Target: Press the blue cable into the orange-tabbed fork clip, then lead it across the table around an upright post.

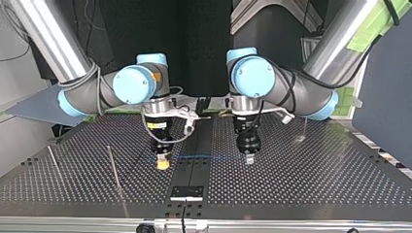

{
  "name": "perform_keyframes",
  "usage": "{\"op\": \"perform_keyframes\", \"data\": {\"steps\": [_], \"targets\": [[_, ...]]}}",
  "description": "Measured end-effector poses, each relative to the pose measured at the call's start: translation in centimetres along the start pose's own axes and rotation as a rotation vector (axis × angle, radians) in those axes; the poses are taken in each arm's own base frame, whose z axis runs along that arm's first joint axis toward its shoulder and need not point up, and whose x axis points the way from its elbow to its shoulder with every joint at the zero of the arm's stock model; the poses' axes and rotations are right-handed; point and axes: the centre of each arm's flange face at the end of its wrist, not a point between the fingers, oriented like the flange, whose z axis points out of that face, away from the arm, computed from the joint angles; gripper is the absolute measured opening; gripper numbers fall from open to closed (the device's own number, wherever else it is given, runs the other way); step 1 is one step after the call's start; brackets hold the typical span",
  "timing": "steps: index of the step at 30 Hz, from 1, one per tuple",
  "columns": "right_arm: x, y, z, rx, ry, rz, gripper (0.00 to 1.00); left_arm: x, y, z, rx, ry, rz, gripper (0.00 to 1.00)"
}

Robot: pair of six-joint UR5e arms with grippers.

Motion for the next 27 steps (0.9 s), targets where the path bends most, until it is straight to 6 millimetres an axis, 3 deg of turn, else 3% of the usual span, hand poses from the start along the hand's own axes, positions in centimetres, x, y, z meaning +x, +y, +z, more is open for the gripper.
{"op": "perform_keyframes", "data": {"steps": [6,18,27], "targets": [[3.5,1.5,-0.7,-0.030,0.044,0.017,0.00,-2.3,-0.8,0.6,0.038,-0.026,-0.016,0.00],[5.0,4.4,-0.7,-0.086,0.045,0.039,0.00,-2.7,-3.0,2.1,0.108,0.011,0.003,0.00],[6.9,7.0,-0.8,-0.122,0.066,0.044,0.00,-5.3,-5.1,1.9,0.152,0.009,-0.001,0.00]]}}
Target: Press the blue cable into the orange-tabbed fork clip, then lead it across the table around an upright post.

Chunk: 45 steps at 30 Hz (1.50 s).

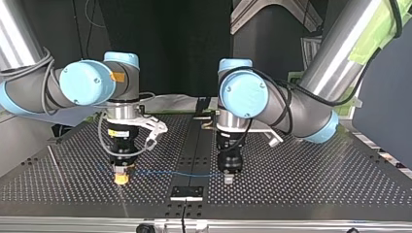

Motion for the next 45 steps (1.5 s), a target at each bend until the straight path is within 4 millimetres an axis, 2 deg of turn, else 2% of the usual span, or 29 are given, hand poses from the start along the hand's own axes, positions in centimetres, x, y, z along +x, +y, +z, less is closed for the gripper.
{"op": "perform_keyframes", "data": {"steps": [12,19,24,33,40,45], "targets": [[0.0,3.0,0.5,-0.044,-0.038,-0.016,0.00,-1.7,-2.6,0.9,0.037,-0.011,-0.007,0.00],[0.5,5.1,1.1,-0.076,-0.032,-0.012,0.00,-3.6,-4.4,1.1,0.062,-0.041,-0.024,0.00],[0.5,6.6,1.6,-0.099,-0.034,-0.018,0.00,-2.8,-6.1,1.2,0.081,-0.015,-0.017,0.00],[0.4,9.4,2.4,-0.135,-0.039,-0.026,0.00,-0.3,-10.6,1.0,0.119,0.031,-0.006,0.00],[0.3,11.4,3.0,-0.154,-0.039,-0.032,0.00,-1.4,-12.0,1.4,0.129,-0.004,-0.028,0.00],[0.3,12.8,3.4,-0.166,-0.041,-0.040,0.00,-0.6,-13.2,1.7,0.135,0.003,-0.025,0.00]]}}
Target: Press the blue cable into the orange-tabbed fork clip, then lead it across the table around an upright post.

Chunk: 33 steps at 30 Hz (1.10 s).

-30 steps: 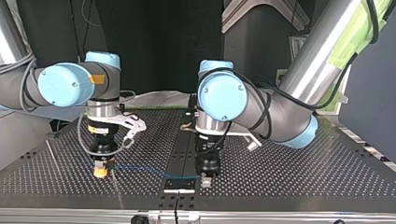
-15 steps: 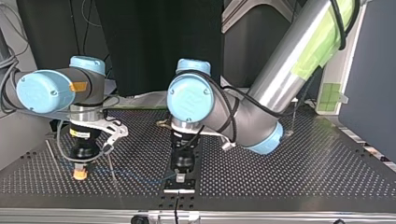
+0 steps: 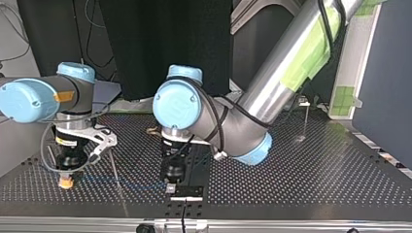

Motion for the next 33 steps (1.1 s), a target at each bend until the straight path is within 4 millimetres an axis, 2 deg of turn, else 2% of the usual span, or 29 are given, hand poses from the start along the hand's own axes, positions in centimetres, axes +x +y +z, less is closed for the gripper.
{"op": "perform_keyframes", "data": {"steps": [10,13,27,33], "targets": [[-0.2,2.6,1.1,0.008,-0.013,-0.018,0.00,3.2,-3.5,0.7,0.033,0.043,0.011,0.00],[-0.3,3.1,1.4,0.022,-0.015,-0.018,0.00,3.7,-4.3,0.9,0.041,0.041,0.008,0.00],[-0.3,5.0,2.1,0.108,-0.027,0.014,0.00,4.8,-6.2,0.6,0.044,0.047,0.006,0.00],[-0.3,5.6,2.4,0.125,-0.026,0.018,0.00,6.8,-7.6,0.5,0.046,0.089,0.031,0.00]]}}
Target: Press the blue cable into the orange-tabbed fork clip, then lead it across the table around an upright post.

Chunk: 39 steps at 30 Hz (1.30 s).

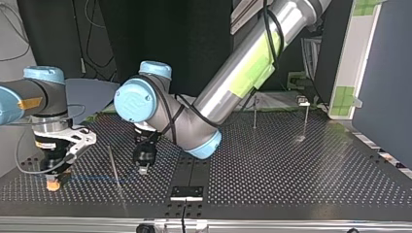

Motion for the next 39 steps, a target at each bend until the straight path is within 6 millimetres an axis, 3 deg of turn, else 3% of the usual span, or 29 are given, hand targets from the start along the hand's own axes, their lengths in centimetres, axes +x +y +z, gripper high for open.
{"op": "perform_keyframes", "data": {"steps": [15,23,31,39], "targets": [[-1.5,3.0,1.2,0.014,-0.016,0.055,0.00,3.9,-1.1,2.6,-0.003,0.038,0.021,0.00],[-2.0,3.6,1.3,0.013,-0.027,0.075,0.00,7.2,-0.9,3.4,0.000,0.065,0.035,0.00],[-4.7,3.8,0.7,0.018,-0.078,0.105,0.00,10.3,-0.1,3.6,0.002,0.090,0.047,0.00],[-7.6,4.3,0.2,0.005,-0.107,0.119,0.00,11.3,0.3,3.6,0.001,0.101,0.053,0.00]]}}
